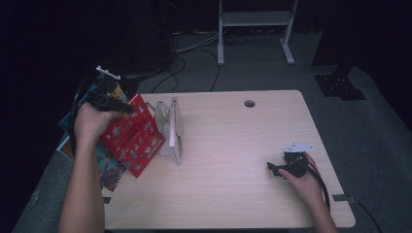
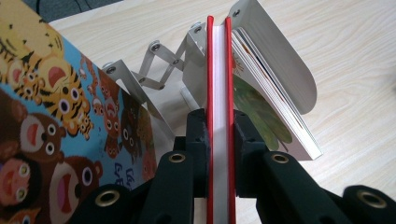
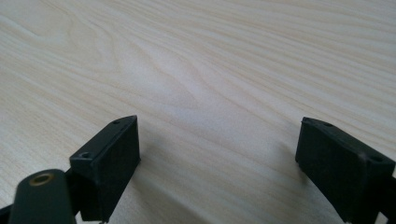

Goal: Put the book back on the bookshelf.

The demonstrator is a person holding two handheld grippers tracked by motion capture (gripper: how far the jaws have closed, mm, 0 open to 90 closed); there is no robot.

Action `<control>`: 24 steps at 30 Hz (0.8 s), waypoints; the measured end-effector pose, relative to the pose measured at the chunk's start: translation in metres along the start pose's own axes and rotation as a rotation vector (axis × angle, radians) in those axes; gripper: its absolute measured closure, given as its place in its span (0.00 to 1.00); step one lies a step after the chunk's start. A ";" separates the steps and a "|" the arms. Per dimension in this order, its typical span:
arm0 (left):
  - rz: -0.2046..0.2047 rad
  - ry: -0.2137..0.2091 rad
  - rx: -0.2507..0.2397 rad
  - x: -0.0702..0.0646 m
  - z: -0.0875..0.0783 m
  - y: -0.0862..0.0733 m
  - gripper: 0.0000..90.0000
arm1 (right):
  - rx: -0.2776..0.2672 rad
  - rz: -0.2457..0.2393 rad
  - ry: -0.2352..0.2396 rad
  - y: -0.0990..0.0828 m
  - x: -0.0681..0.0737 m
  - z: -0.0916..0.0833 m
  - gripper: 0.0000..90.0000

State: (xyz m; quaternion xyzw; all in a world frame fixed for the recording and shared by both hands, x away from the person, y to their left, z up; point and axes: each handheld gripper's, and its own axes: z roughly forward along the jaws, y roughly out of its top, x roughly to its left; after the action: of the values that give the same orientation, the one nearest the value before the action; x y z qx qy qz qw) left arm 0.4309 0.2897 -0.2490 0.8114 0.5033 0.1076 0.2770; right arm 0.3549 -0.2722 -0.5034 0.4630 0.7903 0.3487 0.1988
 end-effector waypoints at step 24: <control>-0.033 0.015 -0.008 0.016 0.009 0.013 0.88 | -0.001 -0.003 0.000 0.000 0.000 0.000 0.14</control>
State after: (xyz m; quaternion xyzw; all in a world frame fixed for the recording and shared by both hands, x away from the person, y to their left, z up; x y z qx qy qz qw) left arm 0.4524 0.2961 -0.2509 0.8011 0.5181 0.1111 0.2783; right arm 0.3551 -0.2724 -0.5035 0.4618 0.7908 0.3487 0.1996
